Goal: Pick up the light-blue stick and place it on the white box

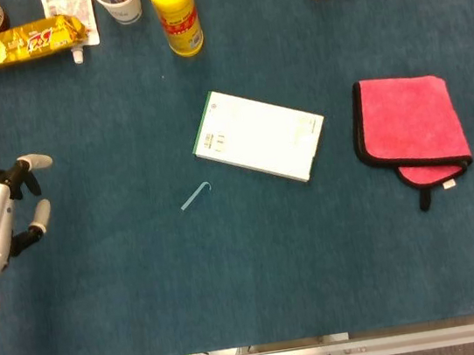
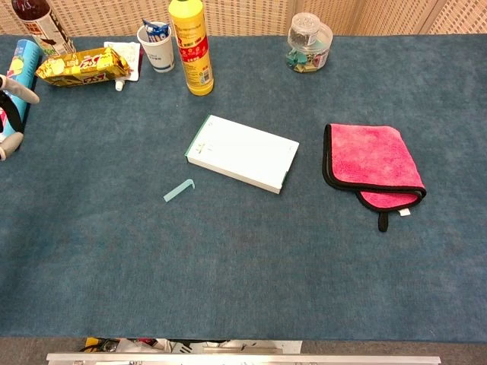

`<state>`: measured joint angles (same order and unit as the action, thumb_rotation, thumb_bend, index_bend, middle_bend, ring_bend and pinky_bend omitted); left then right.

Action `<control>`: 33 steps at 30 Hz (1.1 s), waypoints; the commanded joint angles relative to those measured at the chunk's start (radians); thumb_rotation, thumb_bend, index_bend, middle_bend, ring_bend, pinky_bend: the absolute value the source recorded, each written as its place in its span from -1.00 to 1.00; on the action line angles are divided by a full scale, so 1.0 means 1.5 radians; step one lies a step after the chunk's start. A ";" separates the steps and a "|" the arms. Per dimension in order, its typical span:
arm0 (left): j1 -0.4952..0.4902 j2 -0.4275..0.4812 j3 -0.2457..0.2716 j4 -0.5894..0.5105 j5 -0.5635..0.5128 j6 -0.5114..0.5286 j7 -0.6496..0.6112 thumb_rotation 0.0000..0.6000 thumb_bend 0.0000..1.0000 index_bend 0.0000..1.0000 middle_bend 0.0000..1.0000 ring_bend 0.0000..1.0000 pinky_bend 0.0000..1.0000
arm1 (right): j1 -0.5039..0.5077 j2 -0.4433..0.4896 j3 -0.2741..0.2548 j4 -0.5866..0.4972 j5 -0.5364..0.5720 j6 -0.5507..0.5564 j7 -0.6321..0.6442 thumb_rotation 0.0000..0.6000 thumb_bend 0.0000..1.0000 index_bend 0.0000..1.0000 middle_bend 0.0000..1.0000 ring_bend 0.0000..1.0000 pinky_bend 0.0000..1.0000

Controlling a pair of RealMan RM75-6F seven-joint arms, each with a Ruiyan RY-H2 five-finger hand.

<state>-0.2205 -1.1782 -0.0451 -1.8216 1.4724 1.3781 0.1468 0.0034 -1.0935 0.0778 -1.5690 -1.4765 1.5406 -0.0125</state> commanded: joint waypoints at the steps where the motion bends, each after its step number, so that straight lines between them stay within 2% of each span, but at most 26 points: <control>1: -0.001 0.000 -0.001 0.001 -0.001 -0.001 -0.001 1.00 -0.24 -0.39 0.04 0.02 0.29 | 0.000 0.000 0.000 0.000 0.000 0.000 -0.001 1.00 -0.54 -0.36 -0.11 -0.29 -0.15; 9: -0.009 -0.004 -0.002 0.009 0.008 -0.011 -0.006 1.00 -0.24 -0.39 0.04 0.02 0.28 | 0.003 0.004 0.003 -0.003 -0.002 0.001 -0.004 1.00 -0.54 -0.36 -0.11 -0.29 -0.15; 13: -0.028 -0.004 0.002 0.007 0.022 -0.039 -0.005 1.00 -0.24 -0.39 0.04 0.03 0.31 | 0.006 0.006 0.005 -0.006 -0.002 0.000 -0.008 1.00 -0.54 -0.36 -0.11 -0.29 -0.15; 17: -0.054 -0.007 0.007 0.002 0.031 -0.081 0.001 1.00 -0.24 -0.39 0.15 0.22 0.56 | 0.009 0.006 0.006 -0.008 -0.001 -0.005 -0.010 1.00 -0.54 -0.36 -0.11 -0.29 -0.15; 24: -0.110 -0.045 0.006 0.007 0.033 -0.161 0.039 1.00 -0.24 -0.37 0.53 0.65 0.93 | 0.011 0.006 0.005 -0.008 0.004 -0.010 -0.012 1.00 -0.54 -0.36 -0.11 -0.29 -0.15; 30: -0.148 -0.096 0.000 0.018 0.008 -0.214 0.090 1.00 -0.24 -0.32 0.77 0.89 1.00 | 0.010 0.006 0.005 -0.008 0.009 -0.013 -0.013 1.00 -0.54 -0.36 -0.11 -0.29 -0.15; 33: -0.162 -0.123 -0.003 0.025 -0.018 -0.235 0.122 1.00 -0.24 -0.31 0.82 0.93 1.00 | 0.010 0.005 0.005 -0.007 0.010 -0.014 -0.013 1.00 -0.54 -0.36 -0.11 -0.29 -0.15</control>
<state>-0.4493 -1.3408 -0.0454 -1.7925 1.4667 1.0438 0.3070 0.0186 -1.0854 0.0850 -1.5789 -1.4606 1.5189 -0.0315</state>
